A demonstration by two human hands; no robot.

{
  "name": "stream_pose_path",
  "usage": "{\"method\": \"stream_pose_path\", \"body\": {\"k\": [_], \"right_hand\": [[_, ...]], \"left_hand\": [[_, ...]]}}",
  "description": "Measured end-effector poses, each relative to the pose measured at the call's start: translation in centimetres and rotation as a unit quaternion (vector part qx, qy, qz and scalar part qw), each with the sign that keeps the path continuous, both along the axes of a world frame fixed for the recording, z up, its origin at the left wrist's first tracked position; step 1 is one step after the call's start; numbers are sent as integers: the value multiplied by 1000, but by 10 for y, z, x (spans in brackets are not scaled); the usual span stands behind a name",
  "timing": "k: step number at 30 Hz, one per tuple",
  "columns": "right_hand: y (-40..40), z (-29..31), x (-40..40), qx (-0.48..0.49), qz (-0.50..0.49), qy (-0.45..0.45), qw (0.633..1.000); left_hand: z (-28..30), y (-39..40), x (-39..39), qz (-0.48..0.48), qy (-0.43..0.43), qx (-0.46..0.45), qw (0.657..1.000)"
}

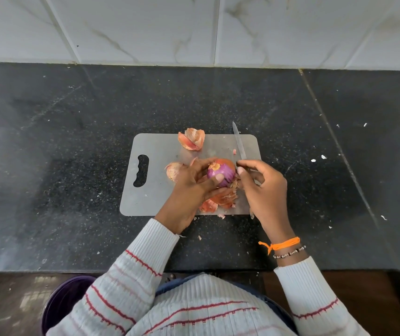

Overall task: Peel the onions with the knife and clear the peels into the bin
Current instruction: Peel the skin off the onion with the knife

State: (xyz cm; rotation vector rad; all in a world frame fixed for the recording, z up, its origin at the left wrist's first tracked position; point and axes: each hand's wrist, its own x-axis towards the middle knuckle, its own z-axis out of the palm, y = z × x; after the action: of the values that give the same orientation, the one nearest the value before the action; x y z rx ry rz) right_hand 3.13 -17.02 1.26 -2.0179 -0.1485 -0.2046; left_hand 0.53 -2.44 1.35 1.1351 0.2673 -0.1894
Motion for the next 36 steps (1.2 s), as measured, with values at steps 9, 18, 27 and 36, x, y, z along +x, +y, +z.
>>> {"method": "stream_pose_path", "body": {"k": [9, 18, 27, 36], "right_hand": [[1, 5, -1, -8, 22, 17, 1000], [1, -1, 0, -48, 30, -54, 997], [-4, 1, 0, 67, -6, 31, 997], [3, 5, -6, -3, -11, -56, 998]], "left_hand": [[-3, 5, 1, -13, -41, 150, 988], [-4, 4, 1, -18, -38, 155, 987], [1, 3, 2, 20, -37, 134, 990], [2, -1, -2, 27, -34, 127, 991]]}}
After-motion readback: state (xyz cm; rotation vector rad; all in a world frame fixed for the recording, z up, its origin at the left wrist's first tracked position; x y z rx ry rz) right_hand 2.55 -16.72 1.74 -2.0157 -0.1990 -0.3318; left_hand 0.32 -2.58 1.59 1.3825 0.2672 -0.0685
